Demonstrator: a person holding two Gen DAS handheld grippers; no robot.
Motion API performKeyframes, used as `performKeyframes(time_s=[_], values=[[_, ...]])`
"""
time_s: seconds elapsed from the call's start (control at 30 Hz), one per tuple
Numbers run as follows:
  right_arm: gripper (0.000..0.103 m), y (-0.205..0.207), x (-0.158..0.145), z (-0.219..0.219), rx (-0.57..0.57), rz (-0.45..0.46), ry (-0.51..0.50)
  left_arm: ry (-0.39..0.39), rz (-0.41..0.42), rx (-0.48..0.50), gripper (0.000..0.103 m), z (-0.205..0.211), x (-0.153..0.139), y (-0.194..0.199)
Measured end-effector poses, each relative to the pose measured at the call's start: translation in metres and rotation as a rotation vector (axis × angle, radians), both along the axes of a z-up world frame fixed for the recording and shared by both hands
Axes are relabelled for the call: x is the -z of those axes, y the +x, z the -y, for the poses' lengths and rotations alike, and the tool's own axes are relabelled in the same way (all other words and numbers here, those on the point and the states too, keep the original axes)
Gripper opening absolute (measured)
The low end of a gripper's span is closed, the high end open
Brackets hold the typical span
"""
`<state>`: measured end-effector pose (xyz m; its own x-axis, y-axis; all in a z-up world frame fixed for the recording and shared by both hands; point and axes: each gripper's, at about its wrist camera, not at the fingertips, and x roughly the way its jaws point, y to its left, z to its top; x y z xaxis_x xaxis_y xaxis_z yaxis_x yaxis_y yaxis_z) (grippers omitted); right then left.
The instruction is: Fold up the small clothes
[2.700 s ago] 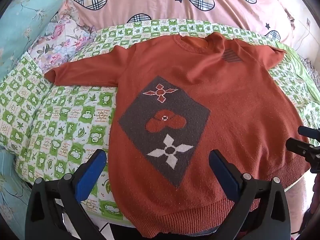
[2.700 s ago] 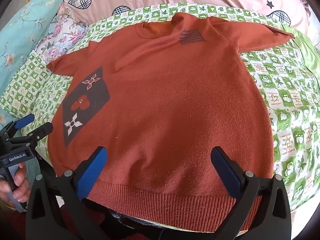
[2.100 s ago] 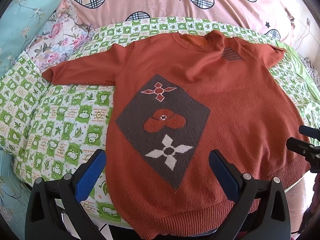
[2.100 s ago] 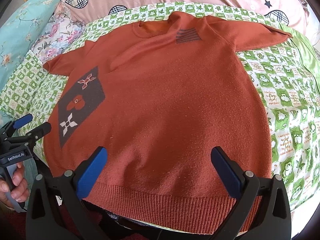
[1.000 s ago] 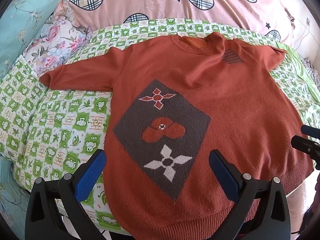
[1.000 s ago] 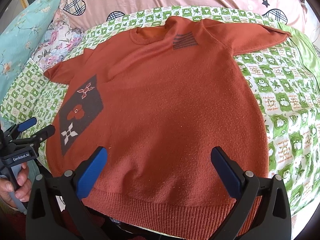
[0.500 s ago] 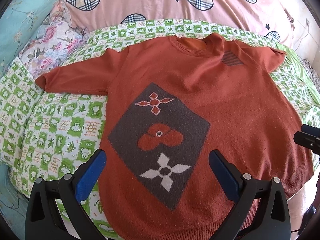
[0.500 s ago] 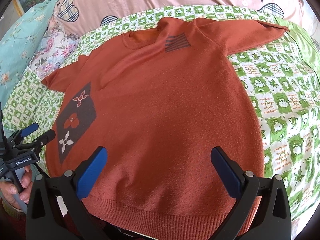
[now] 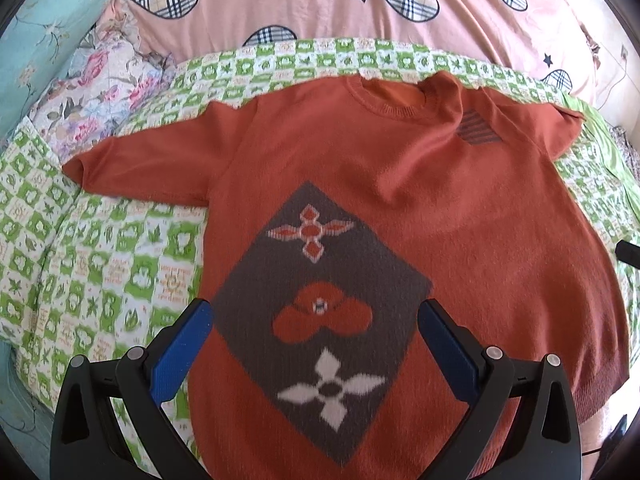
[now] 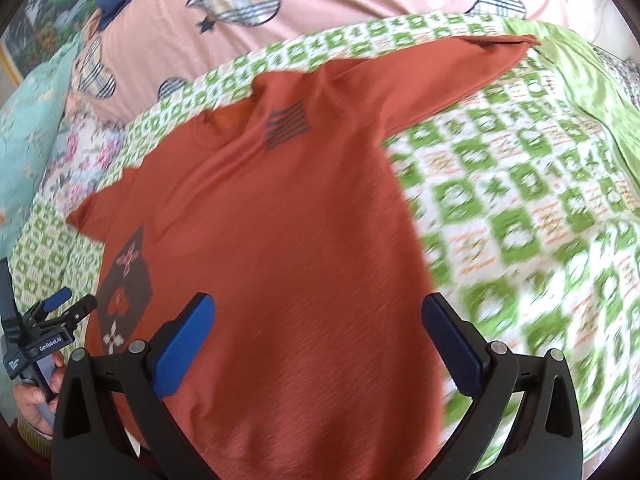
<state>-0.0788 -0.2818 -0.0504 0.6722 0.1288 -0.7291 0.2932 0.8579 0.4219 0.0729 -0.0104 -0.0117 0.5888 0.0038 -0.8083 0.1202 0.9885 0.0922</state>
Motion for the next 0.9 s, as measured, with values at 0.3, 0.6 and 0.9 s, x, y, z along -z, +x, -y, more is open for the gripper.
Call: performKeyframes(time_s=[0.3,0.6,0.9], values=[[0.075,0.043,-0.003,0.152,0.24,0.024,0.0,-0.001,0.029,0.002,0.102,0.01,-0.012,0.04],[0.056,0.125,0.019,0.311,0.437,-0.014,0.003,0.015,-0.05,0.023,0.102,0.033,0.009,0.072],[0.054,0.187,0.05,0.387,0.493,0.009,0.092,0.019,-0.128,-0.013,0.102,0.048,0.039,0.11]])
